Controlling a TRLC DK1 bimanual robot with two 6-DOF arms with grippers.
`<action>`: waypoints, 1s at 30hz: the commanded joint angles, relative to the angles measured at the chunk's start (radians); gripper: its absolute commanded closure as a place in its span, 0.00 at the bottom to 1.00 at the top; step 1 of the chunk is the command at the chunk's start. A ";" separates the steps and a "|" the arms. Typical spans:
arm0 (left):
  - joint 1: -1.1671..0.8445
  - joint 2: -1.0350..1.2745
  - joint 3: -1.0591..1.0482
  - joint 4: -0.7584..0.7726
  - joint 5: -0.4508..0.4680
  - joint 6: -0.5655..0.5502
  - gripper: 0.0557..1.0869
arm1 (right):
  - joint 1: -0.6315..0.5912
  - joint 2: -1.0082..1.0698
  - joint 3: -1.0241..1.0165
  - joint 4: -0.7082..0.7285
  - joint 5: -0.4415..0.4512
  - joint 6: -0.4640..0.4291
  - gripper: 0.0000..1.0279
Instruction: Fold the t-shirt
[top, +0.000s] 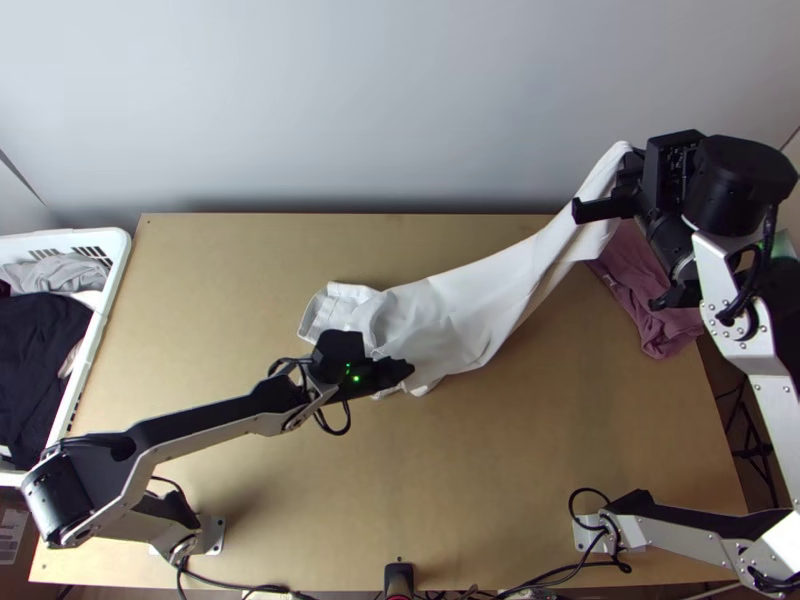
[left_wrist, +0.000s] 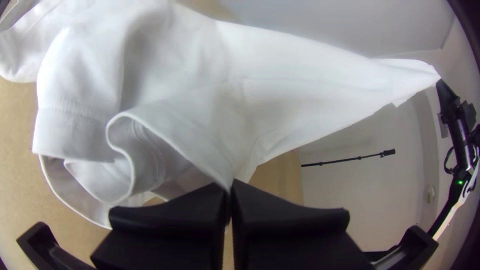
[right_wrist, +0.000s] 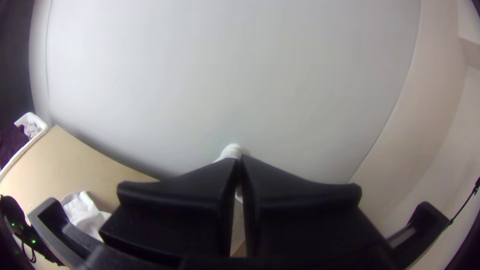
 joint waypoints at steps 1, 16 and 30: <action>0.045 -0.047 0.031 -0.063 0.049 0.035 0.96 | -0.001 0.002 -0.014 0.008 0.001 -0.001 0.97; 0.315 -0.278 0.462 -0.454 0.116 0.225 0.96 | -0.027 -0.011 0.026 0.058 0.001 0.001 0.97; 0.941 -0.291 1.113 -0.754 0.365 0.165 0.96 | -0.200 0.038 0.310 0.091 -0.002 0.005 0.97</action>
